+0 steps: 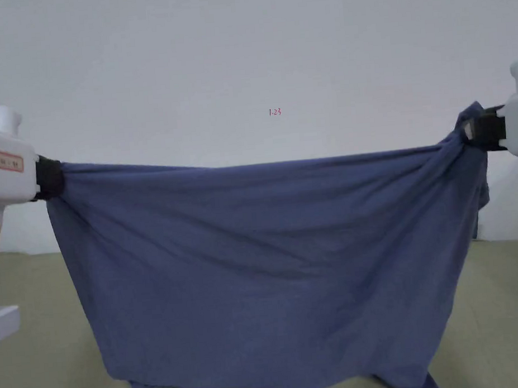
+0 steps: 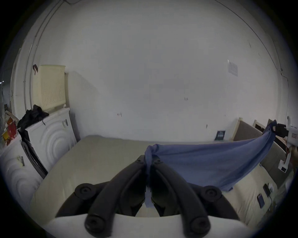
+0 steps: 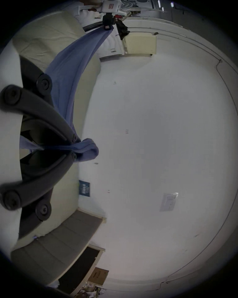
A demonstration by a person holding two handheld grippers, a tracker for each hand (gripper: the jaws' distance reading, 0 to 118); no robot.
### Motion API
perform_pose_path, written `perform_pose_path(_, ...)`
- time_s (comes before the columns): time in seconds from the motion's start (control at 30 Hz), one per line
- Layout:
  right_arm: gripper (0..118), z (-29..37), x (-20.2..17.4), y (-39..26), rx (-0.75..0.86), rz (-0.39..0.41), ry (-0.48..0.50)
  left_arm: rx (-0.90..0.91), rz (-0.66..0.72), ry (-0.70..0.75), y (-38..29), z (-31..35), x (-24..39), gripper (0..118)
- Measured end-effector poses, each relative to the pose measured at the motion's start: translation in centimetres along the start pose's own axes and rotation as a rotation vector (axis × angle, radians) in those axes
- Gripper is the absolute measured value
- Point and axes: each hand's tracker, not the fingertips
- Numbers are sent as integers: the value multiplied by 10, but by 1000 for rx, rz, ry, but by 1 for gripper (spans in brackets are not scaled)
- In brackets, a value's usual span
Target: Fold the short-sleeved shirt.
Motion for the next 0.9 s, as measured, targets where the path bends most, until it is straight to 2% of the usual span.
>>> perform_pose_path(0.3, 4, 76, -12, -100, -215, 44, 38, -164, -52, -35, -104, 49, -11, 5)
perform_pose_path(0.43, 4, 111, -12, -141, -280, -1, 43, -233, -18, -61, -160, 72, -15, 6)
perform_pose_path(0.53, 4, 135, -12, -175, -325, -2, 54, -278, 21, -76, -196, 86, -20, 6)
perform_pose_path(0.8, 4, 188, -17, -266, -482, -40, 65, -370, -9, -114, -273, 123, -30, 6)
perform_pose_path(0.9, 4, 200, -15, -289, -538, -91, 78, -397, -25, -114, -291, 137, -34, 5)
